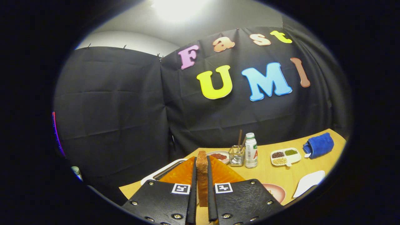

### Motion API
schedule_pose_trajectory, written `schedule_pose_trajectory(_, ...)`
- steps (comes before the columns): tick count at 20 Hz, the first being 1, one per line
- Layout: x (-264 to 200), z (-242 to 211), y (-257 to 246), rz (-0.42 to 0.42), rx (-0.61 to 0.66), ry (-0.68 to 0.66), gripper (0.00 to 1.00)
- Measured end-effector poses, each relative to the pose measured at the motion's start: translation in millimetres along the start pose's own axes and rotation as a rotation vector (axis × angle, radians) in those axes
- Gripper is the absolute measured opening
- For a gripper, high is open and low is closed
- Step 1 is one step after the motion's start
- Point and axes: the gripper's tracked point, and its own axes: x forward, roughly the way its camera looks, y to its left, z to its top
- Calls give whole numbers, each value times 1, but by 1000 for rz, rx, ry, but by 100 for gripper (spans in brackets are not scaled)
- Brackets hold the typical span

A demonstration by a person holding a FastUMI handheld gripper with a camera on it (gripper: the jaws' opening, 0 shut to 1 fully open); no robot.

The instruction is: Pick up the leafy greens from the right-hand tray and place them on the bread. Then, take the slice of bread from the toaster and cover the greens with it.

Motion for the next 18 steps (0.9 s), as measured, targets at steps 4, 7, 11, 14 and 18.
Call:
schedule_pose_trajectory(4, -2, -45, -45, -70, 54, 93, 15)
schedule_pose_trajectory(7, -2, -70, -70, -113, 100, 137, 15)
schedule_pose_trajectory(11, -8, -88, -102, -189, 120, 153, 15)
schedule_pose_trajectory(14, -15, -100, -126, -249, 131, 169, 9)
schedule_pose_trajectory(18, -23, -120, -149, -299, 157, 208, 9)
